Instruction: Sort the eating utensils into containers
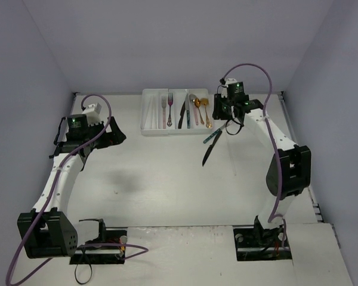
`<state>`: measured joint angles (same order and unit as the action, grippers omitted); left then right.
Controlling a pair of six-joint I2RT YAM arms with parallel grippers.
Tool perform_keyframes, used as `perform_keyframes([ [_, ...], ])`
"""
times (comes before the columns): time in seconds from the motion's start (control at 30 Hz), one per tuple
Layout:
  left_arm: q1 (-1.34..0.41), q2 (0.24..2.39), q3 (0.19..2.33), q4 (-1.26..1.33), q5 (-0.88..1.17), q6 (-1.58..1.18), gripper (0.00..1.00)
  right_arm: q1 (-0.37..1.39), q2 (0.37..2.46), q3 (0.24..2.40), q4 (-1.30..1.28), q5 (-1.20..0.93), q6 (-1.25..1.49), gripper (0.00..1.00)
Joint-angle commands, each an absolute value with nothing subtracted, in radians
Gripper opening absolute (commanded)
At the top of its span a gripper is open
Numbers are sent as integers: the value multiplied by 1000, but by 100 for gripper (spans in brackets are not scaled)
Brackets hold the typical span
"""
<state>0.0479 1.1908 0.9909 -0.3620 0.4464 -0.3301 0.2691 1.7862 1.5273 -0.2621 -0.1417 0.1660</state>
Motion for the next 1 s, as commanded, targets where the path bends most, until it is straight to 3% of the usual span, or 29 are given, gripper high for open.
perform_keyframes([
  [0.0, 55, 1164, 1029, -318, 444, -346, 91, 264, 1856, 1443, -324, -51, 274, 35],
  [0.57, 55, 1164, 1017, -326, 430, -332, 91, 269, 2022, 1474, -343, -27, 435, 43],
  [0.97, 60, 1163, 1008, -329, 419, -314, 91, 303, 2137, 1545, -396, 120, 455, 38],
])
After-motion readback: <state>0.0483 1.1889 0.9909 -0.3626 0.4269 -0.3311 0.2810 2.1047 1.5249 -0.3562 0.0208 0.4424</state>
